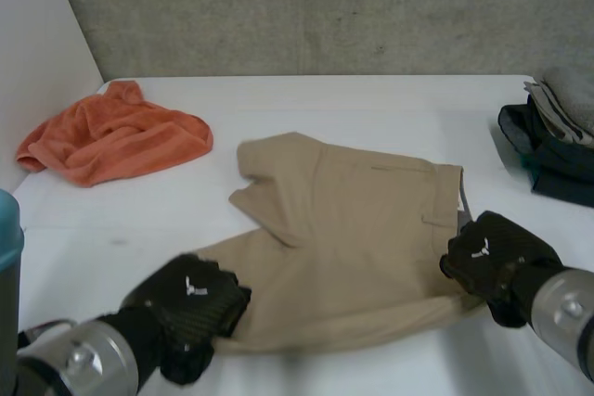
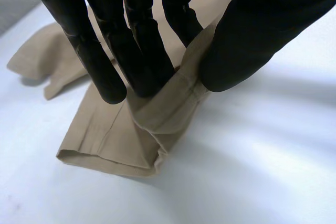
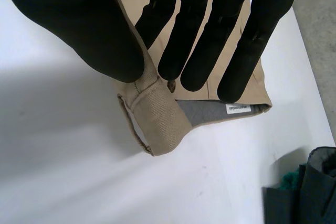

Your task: Fold the laundry.

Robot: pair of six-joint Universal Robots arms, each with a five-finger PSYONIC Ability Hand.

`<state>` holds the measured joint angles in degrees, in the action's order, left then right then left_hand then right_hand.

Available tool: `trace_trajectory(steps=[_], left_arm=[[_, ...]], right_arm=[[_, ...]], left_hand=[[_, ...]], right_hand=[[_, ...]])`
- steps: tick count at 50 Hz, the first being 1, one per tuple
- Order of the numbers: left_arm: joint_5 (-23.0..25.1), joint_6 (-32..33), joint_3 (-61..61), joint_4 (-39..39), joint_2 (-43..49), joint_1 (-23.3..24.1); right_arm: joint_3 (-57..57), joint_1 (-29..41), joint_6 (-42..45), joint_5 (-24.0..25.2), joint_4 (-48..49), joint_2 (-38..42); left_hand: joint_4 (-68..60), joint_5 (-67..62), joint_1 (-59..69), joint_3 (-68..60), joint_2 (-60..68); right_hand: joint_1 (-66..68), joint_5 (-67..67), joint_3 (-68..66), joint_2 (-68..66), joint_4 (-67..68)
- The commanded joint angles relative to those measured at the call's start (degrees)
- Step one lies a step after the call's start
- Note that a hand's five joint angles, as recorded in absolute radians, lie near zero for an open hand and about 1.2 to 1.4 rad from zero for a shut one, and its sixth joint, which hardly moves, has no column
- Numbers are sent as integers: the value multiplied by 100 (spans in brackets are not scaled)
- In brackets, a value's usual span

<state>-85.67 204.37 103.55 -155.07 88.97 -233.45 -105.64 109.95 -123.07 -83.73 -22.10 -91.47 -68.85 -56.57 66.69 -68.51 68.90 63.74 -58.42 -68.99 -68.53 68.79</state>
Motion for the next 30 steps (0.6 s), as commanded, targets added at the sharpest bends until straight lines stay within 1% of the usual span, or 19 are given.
trace_trajectory(steps=[1,2,4,13,17,18,19,21,22,24,25,26,28,29,30], left_arm=[[-64,15,-133,-488,498,-42],[-64,15,-151,-585,577,-104],[-55,15,-238,-874,787,-297],[-55,24,-1011,-1938,1860,-588],[-47,77,-1678,-2439,2335,-676],[-47,120,-1889,-2579,2440,-676],[-55,251,-2352,-2885,2615,-676],[-47,410,-2873,-3255,2713,-684],[-38,489,-3180,-3510,2740,-693],[-47,604,-3822,-4248,2731,-728],[-38,622,-3999,-4555,2722,-737],[-20,604,-4279,-5193,2696,-755],[-29,552,-4448,-5795,2678,-772],[-20,517,-4518,-6067,2670,-790],[-20,412,-4597,-6453,2643,-825]], right_arm=[[-185,-114,46,58,83,102],[-168,-114,55,49,135,355],[-115,-105,55,23,206,594],[253,-70,55,-47,1049,1385],[955,-61,20,-144,1576,1922],[1383,-53,-33,-231,1812,2105],[1640,-53,-85,-293,1928,2185],[2255,-53,-243,-451,2139,2335],[2893,-27,-410,-608,2340,2431],[3538,9,-586,-724,2561,2476],[4098,61,-778,-768,2875,2476],[4312,79,-911,-759,3078,2468],[4647,123,-1183,-759,3535,2441],[4762,123,-1402,-759,4007,2389],[4754,123,-1500,-751,4247,2345]], left_hand=[[-1115,-1343,1331,-1149,1110],[-1115,-1343,1331,-1149,1110],[-1115,-1343,1331,-1149,1110],[-1115,-1343,1331,-1149,1110],[-1115,-1343,1331,-1149,1110],[-1115,-1343,1331,-1149,1110],[-1115,-1343,1331,-1149,1110],[-1115,-1343,1331,-1149,1110],[-1115,-1343,1331,-1149,1110],[-1115,-1343,1331,-1149,1110],[-1115,-1343,1331,-1149,1110],[-1115,-1343,1331,-1149,1110],[-1115,-1343,1331,-1149,1110],[-1115,-1343,1331,-1149,1110],[-1115,-1343,1331,-1149,1110]], right_hand=[[1626,-1158,-1101,-1147,1121],[1626,-1158,-1101,-1147,1121],[1626,-1158,-1101,-1147,1121],[1626,-1158,-1101,-1147,1121],[1626,-1158,-1101,-1147,1121],[1626,-1158,-1101,-1147,1121],[1626,-1158,-1101,-1147,1121],[1626,-1158,-1101,-1147,1121],[1626,-1158,-1101,-1147,1121],[1626,-1158,-1101,-1147,1121],[1626,-1158,-1101,-1147,1121],[1626,-1158,-1101,-1147,1121],[1626,-1158,-1101,-1147,1121],[1626,-1158,-1101,-1147,1121],[1626,-1158,-1101,-1147,1121]])
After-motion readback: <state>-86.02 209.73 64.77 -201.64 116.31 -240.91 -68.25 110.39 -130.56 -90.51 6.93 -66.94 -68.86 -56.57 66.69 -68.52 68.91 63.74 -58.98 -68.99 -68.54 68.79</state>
